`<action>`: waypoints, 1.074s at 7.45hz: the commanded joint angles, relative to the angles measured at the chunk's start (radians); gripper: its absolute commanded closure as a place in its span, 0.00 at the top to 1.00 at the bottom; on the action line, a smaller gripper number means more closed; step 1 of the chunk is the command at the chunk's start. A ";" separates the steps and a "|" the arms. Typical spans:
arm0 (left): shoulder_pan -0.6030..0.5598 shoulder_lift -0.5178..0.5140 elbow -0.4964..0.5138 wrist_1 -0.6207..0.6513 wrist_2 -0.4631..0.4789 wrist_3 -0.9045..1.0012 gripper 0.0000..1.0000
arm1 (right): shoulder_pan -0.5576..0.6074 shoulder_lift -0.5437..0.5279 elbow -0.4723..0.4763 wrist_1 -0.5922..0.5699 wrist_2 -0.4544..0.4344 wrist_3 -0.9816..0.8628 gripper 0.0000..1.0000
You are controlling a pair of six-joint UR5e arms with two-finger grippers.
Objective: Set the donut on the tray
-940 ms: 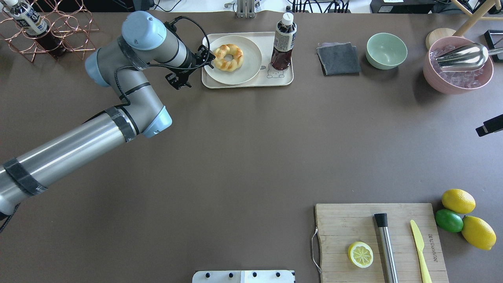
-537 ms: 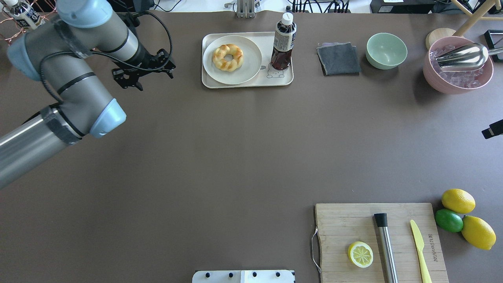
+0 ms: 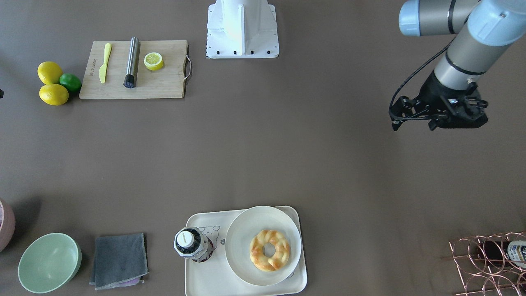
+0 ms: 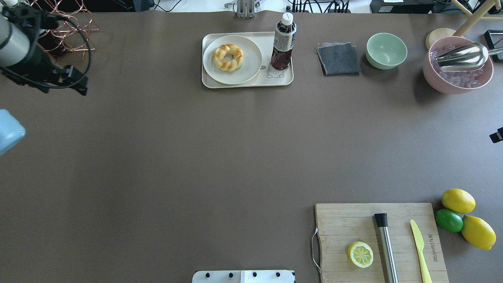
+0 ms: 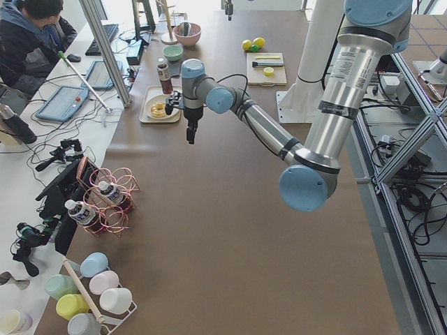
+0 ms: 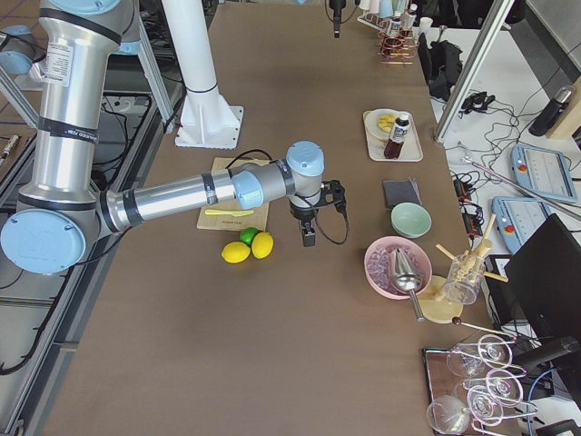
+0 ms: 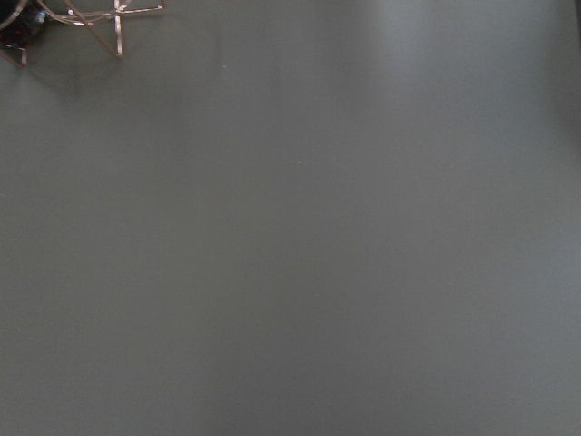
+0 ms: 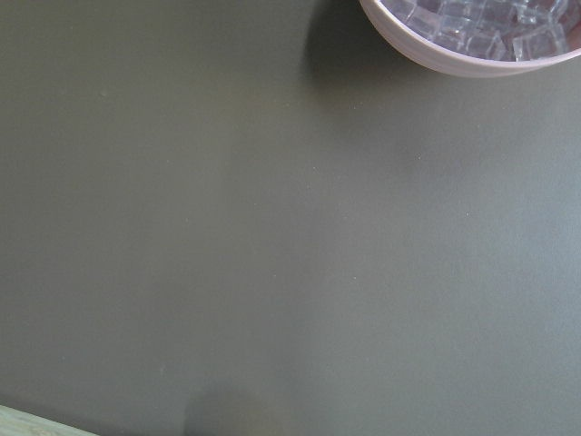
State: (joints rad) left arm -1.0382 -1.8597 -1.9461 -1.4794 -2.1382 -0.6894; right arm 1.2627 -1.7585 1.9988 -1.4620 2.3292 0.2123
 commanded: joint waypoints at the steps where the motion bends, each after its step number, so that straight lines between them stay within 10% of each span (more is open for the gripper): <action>1: -0.196 0.244 -0.093 0.018 -0.029 0.481 0.97 | 0.006 -0.006 -0.005 0.000 -0.007 -0.002 1.00; 8: -0.353 0.430 -0.053 0.008 -0.078 0.763 0.98 | 0.076 -0.033 -0.025 0.002 -0.014 -0.004 1.00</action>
State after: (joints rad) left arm -1.3879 -1.4323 -2.0190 -1.4696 -2.2149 0.0806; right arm 1.3171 -1.7767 1.9744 -1.4604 2.3158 0.2086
